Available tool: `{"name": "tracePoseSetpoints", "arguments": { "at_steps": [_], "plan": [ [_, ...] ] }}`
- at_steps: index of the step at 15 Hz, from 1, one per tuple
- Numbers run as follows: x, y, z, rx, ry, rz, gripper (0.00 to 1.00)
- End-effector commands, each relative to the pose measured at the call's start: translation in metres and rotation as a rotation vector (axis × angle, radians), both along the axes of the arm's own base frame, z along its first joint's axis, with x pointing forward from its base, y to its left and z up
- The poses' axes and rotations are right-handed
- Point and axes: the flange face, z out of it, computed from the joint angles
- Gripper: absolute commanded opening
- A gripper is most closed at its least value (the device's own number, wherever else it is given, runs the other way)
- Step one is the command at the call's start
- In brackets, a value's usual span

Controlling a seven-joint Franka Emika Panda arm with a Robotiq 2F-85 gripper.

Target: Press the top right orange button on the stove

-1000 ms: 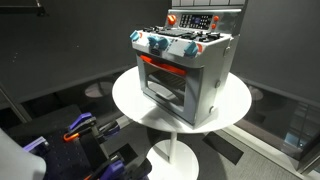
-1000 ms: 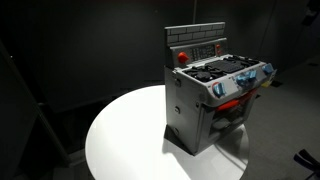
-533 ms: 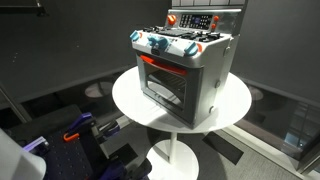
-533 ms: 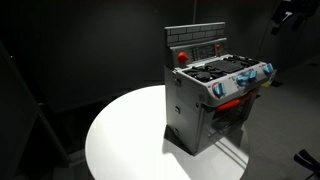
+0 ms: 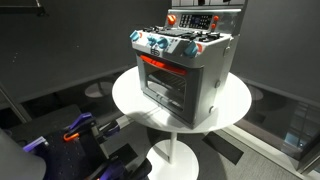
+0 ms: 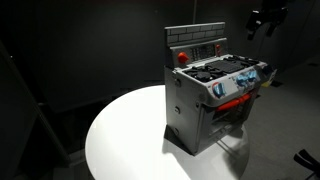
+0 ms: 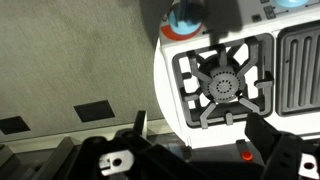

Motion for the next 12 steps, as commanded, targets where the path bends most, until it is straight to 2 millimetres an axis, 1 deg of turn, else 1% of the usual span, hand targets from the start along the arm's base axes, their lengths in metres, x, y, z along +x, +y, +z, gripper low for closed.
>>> {"name": "tracePoseSetpoints", "arguments": {
  "at_steps": [1,6,12],
  "plan": [
    [0.036,0.003,-0.002,-0.019,0.013,-0.029,1.00],
    [0.071,0.010,-0.014,-0.015,0.018,-0.041,1.00],
    [0.100,0.019,-0.021,-0.015,0.027,-0.047,1.00]
  ]
}}
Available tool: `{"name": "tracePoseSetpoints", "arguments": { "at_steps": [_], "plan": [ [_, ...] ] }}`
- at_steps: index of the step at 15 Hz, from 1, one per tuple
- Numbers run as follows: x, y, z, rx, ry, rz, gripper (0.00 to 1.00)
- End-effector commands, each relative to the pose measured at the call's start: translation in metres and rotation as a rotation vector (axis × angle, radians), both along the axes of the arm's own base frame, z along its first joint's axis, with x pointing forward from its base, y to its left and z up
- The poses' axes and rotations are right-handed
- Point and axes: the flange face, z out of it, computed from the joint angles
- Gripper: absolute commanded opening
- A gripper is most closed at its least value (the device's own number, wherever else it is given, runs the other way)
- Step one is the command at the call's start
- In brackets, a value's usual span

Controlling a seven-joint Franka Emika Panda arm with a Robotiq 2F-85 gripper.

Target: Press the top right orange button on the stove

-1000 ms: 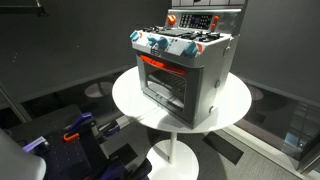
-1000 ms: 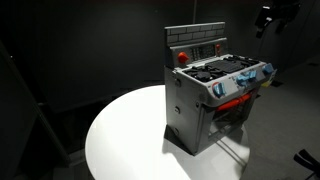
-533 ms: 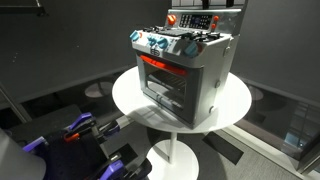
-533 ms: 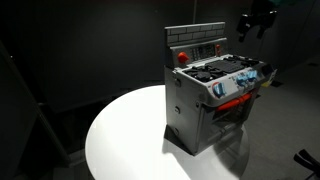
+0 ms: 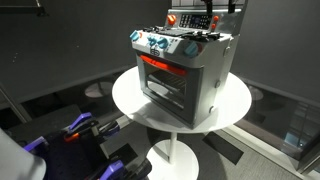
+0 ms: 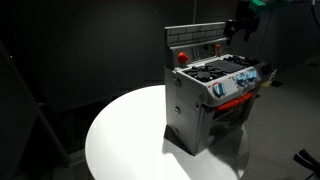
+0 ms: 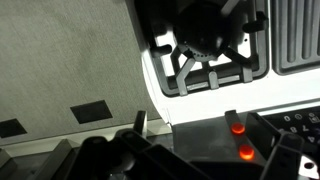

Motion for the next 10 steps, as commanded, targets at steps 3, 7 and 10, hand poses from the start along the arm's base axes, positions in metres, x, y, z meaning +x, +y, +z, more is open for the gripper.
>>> {"name": "tracePoseSetpoints", "arguments": {
  "at_steps": [3,7,10],
  "plan": [
    [0.028,0.005,0.003,-0.019,0.015,-0.028,1.00],
    [0.037,0.005,0.001,-0.020,0.026,-0.035,1.00],
    [0.043,0.004,-0.001,-0.017,0.034,-0.041,1.00]
  ]
}}
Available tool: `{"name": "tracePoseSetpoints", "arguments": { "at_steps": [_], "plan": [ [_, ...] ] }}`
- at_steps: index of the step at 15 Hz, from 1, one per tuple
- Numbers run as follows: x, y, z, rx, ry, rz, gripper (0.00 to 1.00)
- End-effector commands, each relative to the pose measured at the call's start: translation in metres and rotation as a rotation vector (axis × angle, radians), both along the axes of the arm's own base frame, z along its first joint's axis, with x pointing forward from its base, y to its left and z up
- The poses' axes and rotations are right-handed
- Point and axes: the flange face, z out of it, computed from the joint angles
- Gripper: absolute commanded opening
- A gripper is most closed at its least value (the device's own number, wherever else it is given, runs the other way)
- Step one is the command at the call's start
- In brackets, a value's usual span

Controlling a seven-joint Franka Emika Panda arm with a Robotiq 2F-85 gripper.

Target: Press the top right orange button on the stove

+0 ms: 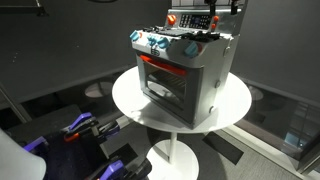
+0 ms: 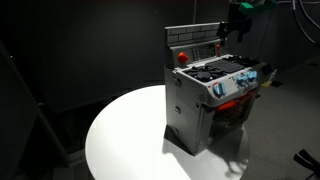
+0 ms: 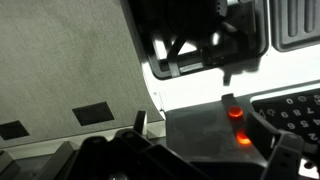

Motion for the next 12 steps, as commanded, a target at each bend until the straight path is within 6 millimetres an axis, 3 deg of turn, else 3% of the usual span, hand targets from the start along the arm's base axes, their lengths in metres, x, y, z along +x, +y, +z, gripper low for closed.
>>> {"name": "tracePoseSetpoints", "arguments": {
  "at_steps": [1,12],
  "plan": [
    [0.012,0.000,0.005,-0.006,0.015,-0.031,1.00],
    [0.026,-0.003,-0.003,0.001,0.043,-0.033,1.00]
  ]
}}
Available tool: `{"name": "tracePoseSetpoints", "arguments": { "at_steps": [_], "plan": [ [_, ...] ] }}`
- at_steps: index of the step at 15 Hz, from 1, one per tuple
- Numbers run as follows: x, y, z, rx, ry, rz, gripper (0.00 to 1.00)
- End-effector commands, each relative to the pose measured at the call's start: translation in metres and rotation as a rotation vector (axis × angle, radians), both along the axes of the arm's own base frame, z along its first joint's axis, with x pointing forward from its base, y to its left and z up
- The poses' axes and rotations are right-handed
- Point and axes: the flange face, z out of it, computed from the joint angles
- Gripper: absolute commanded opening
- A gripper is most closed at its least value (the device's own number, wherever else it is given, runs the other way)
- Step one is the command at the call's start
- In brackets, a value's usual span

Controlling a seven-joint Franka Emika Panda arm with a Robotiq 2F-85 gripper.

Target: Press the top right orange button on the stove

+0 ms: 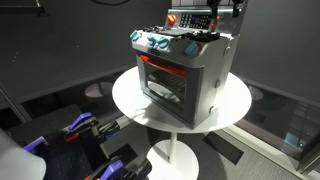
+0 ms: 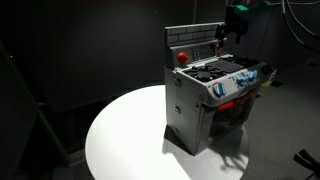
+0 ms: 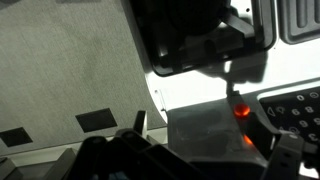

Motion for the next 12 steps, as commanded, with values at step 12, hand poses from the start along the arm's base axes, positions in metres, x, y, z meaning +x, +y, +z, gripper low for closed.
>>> {"name": "tracePoseSetpoints", "arguments": {
  "at_steps": [12],
  "plan": [
    [0.007,-0.002,0.012,0.014,0.048,-0.014,1.00]
  ]
}}
